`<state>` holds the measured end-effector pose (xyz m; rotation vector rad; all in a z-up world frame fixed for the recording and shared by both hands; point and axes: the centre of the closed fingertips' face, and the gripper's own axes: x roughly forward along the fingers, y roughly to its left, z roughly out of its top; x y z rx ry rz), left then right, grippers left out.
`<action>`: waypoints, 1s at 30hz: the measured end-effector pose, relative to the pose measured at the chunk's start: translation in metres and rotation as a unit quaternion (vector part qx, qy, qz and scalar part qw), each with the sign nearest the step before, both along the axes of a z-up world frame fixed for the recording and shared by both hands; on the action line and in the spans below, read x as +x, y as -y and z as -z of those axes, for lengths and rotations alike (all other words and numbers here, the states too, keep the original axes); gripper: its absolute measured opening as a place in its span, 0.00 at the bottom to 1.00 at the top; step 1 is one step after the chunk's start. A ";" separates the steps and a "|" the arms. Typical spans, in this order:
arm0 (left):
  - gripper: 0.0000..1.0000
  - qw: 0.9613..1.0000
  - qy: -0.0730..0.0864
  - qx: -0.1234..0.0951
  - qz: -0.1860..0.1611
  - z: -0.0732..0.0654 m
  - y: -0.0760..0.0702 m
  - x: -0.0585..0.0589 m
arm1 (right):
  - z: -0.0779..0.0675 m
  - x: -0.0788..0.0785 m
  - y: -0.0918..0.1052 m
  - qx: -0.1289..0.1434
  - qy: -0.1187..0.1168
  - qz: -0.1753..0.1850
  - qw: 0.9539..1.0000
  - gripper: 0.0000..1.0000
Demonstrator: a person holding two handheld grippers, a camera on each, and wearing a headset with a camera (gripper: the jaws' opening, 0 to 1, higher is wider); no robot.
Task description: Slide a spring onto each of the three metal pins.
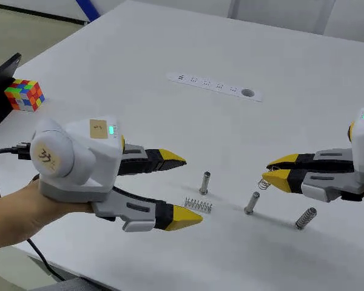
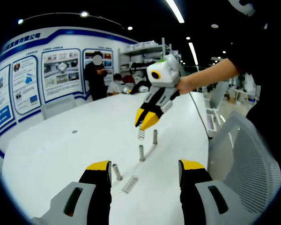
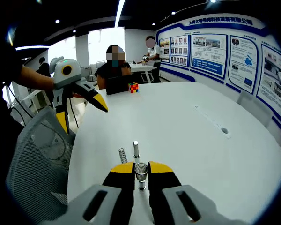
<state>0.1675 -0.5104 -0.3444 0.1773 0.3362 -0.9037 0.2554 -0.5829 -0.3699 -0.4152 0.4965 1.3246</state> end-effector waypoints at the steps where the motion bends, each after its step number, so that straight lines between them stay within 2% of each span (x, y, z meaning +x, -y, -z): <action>1: 0.60 1.000 -0.001 -0.001 -0.002 0.000 -0.001 0.000 | 0.003 0.000 0.000 -0.005 -0.001 -0.001 1.000 0.11; 8: 0.61 1.000 -0.007 -0.001 -0.009 0.005 -0.005 -0.001 | 0.013 0.000 -0.002 -0.013 -0.011 -0.001 1.000 0.11; 12: 0.60 1.000 -0.013 -0.011 -0.013 0.005 -0.004 -0.003 | 0.021 -0.001 -0.003 -0.027 -0.003 -0.012 1.000 0.11; 19: 0.60 1.000 -0.018 -0.013 -0.006 0.005 0.001 -0.006 | 0.032 -0.002 -0.004 -0.046 0.004 -0.021 0.999 0.11; 22: 0.61 0.999 -0.019 -0.025 -0.010 0.004 0.002 -0.004 | 0.037 -0.002 -0.004 -0.052 0.005 -0.024 0.998 0.11; 30: 0.62 1.000 -0.019 -0.020 -0.012 0.006 -0.002 -0.002 | 0.051 0.000 -0.003 -0.066 0.002 -0.029 0.997 0.11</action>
